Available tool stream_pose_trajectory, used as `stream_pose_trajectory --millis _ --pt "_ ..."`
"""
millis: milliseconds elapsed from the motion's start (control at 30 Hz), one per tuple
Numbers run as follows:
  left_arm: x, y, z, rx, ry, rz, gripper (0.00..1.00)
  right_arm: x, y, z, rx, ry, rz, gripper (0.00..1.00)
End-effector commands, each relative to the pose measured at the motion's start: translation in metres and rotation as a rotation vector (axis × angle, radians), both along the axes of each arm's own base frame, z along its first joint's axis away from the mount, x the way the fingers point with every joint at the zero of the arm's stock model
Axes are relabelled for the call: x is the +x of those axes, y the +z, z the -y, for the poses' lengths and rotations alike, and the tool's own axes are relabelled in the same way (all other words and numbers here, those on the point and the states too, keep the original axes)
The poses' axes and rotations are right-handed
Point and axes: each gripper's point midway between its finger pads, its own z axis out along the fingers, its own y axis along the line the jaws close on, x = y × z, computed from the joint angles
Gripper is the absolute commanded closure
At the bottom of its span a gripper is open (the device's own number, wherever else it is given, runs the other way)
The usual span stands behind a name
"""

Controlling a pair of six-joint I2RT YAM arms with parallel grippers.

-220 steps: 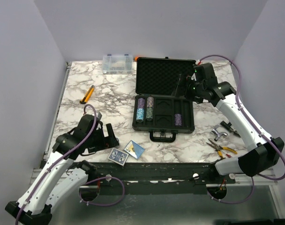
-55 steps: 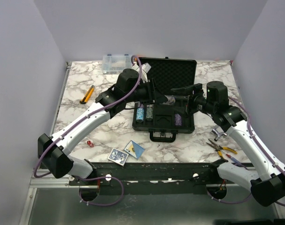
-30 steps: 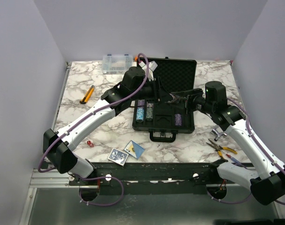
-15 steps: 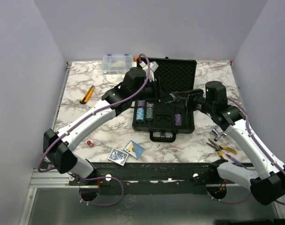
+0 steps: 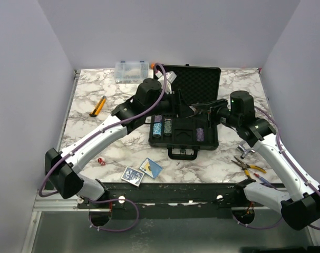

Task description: Pack up texas hold em set

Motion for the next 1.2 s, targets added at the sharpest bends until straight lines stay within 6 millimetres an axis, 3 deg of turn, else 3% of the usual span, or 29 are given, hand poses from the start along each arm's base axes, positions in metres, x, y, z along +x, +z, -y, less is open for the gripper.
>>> stream_pose_trajectory --millis 0,200,333,567,733,833,1000,1167 --pt "-0.016 0.032 -0.005 -0.067 -0.027 0.097 0.39 0.008 0.030 0.000 -0.006 -0.002 0.111 0.99" --pt "-0.020 0.027 -0.011 -0.057 -0.019 0.095 0.29 0.007 0.040 0.003 -0.029 0.001 0.160 0.99" --pt "-0.027 0.023 -0.026 -0.024 0.001 0.115 0.27 0.008 0.046 0.010 -0.086 -0.014 0.204 0.99" --pt "-0.045 0.000 -0.087 0.114 0.104 0.156 0.22 0.009 0.057 0.013 -0.184 0.026 0.344 0.99" --pt "-0.060 -0.024 -0.138 0.203 0.204 0.150 0.03 0.018 0.065 0.009 -0.315 0.122 0.454 0.99" --pt "-0.069 -0.038 -0.166 0.265 0.249 0.146 0.02 0.024 0.071 0.007 -0.408 0.189 0.509 0.99" --pt "-0.084 -0.056 -0.203 0.342 0.313 0.141 0.02 0.035 0.062 0.007 -0.582 0.311 0.558 0.99" --pt "-0.091 -0.066 -0.226 0.386 0.366 0.150 0.02 0.042 0.039 0.011 -0.738 0.451 0.566 0.99"
